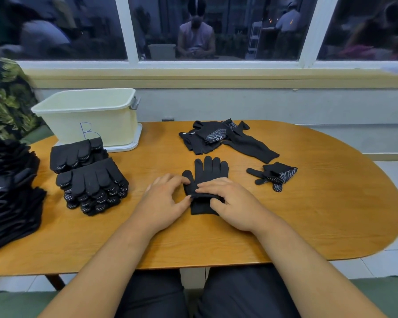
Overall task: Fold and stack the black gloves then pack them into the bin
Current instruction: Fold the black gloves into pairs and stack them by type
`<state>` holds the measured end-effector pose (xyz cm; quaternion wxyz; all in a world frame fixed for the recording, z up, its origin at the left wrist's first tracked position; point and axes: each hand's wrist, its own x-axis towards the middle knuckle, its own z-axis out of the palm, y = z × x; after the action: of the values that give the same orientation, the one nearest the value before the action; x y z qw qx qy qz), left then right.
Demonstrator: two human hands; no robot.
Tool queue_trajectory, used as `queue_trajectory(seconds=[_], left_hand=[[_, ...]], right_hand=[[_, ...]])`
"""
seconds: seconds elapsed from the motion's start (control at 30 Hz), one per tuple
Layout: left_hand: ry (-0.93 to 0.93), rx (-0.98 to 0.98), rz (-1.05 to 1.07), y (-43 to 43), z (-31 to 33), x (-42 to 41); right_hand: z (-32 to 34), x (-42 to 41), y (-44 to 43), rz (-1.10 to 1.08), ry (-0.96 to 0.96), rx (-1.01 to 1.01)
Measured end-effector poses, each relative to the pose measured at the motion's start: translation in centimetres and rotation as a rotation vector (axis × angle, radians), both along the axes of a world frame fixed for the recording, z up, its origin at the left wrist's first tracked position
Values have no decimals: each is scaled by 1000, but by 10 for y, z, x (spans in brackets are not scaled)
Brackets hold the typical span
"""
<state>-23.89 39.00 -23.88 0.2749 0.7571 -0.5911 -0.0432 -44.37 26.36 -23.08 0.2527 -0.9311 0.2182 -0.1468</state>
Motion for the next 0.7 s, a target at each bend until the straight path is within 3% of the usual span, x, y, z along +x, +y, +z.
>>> queue_trajectory(seconds=[0.23,0.4,0.53,0.7], left_hand=[[107,-33,-140,2,1,-2],[-40,29,-148,1,0,-6],[-14,17,-143,0,0,-4],[25,-4,-133,-1,0,-5]], right_hand=[[2,2,0,-94,-99,116],[14,19,-1,-83,52,-239],[14,35,-14,87,221,-181],[3,36,-60,77,376,-180]])
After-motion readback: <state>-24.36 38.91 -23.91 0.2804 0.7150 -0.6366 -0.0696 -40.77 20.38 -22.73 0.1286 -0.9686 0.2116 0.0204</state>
